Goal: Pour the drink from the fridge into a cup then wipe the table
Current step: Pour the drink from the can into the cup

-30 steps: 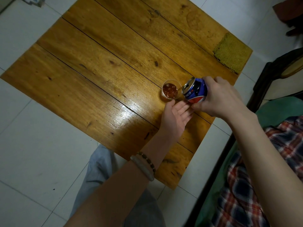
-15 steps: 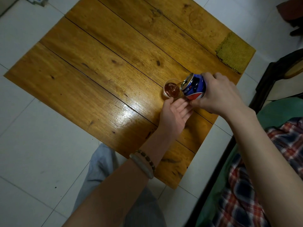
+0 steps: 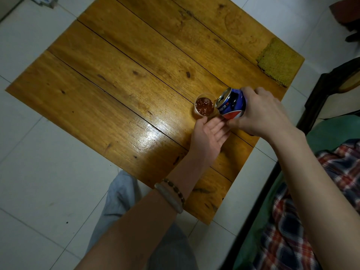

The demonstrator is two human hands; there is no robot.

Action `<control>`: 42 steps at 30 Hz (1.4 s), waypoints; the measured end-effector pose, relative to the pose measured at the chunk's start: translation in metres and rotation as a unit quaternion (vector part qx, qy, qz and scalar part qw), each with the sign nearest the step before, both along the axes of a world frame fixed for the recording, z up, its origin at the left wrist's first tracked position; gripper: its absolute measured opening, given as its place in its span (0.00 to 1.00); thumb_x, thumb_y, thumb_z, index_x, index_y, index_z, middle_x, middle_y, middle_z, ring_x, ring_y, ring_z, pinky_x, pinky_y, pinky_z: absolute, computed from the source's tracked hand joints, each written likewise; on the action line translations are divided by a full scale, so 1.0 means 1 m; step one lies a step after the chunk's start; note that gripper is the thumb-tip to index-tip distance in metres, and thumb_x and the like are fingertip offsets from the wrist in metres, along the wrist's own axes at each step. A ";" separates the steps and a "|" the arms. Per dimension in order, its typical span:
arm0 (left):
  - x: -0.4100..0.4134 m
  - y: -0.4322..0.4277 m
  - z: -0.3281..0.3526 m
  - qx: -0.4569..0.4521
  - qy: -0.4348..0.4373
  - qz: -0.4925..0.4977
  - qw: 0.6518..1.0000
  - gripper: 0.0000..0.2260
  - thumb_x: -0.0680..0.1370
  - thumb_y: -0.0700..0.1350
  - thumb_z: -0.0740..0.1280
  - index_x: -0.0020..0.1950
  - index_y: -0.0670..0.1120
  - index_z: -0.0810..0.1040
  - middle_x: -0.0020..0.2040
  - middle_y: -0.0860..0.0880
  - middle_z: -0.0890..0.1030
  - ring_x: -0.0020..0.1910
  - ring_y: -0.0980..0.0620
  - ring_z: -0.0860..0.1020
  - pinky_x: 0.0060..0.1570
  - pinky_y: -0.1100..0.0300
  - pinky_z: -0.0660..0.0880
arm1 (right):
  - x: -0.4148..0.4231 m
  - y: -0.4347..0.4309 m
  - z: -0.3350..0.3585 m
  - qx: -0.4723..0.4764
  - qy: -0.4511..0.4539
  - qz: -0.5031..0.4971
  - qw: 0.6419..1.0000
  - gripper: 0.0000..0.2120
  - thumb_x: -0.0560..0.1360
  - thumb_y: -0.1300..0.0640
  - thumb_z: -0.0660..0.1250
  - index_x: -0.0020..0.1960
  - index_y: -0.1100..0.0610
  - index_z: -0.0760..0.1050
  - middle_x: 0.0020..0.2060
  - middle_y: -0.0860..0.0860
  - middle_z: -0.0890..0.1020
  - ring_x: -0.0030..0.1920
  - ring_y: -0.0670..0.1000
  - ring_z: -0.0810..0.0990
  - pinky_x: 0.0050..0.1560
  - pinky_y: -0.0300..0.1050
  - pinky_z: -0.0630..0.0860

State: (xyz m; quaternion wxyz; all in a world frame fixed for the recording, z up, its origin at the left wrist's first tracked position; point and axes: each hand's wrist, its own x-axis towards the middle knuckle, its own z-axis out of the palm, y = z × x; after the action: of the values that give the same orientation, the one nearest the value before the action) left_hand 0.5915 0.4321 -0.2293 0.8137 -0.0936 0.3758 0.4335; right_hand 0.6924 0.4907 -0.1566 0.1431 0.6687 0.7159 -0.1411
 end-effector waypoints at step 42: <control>-0.038 0.015 0.032 0.187 0.240 -0.033 0.952 0.21 0.83 0.46 0.43 0.67 0.45 0.71 0.62 0.49 0.76 0.66 0.52 0.71 0.68 0.59 0.64 | -0.013 -0.003 0.007 0.067 0.294 -0.095 0.949 0.38 0.61 0.44 0.77 0.67 0.51 0.66 0.57 0.48 0.75 0.56 0.47 0.73 0.54 0.43 0.72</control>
State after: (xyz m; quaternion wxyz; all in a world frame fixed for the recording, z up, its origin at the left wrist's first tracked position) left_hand 0.5533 0.4473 -0.1975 0.7165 0.1796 0.4747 0.4785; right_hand 0.6793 0.4879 -0.1491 -0.1327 0.6706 0.6669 -0.2965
